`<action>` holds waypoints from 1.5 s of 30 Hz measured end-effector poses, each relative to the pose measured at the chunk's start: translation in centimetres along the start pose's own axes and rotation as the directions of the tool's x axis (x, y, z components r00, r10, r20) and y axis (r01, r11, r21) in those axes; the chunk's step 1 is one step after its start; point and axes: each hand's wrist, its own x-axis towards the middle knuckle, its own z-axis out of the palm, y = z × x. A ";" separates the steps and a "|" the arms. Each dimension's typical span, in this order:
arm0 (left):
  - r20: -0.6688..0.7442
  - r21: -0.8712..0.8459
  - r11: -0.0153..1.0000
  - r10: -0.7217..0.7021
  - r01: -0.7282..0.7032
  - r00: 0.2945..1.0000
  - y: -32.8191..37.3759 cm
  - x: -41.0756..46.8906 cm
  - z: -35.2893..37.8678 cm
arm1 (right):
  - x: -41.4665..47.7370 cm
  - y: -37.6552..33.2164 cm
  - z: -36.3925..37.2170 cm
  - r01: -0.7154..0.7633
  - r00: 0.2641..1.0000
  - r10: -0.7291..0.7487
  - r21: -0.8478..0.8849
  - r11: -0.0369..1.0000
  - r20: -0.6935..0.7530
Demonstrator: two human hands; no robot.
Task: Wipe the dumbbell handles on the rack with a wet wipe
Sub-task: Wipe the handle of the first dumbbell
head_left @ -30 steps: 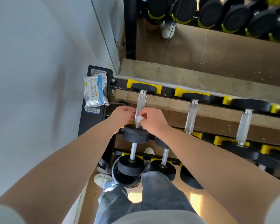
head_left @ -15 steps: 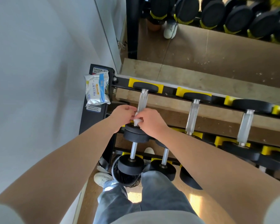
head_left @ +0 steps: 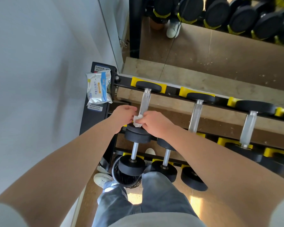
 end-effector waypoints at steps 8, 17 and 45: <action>0.042 -0.028 1.000 0.013 -0.012 0.999 1.1 -0.6 -0.1 | 1.3 1.2 -2.7 -0.254 0.818 0.396 0.356 0.899 -0.417; -0.010 -0.033 0.999 0.003 -0.003 1.000 0.8 -0.2 0.3 | 0.4 0.3 -0.5 -0.098 0.986 0.126 0.231 0.968 -0.111; 0.015 -0.181 0.983 0.047 -0.044 0.999 -0.8 0.2 -0.3 | 1.4 -0.4 -0.4 -0.173 0.886 0.293 0.331 0.928 -0.360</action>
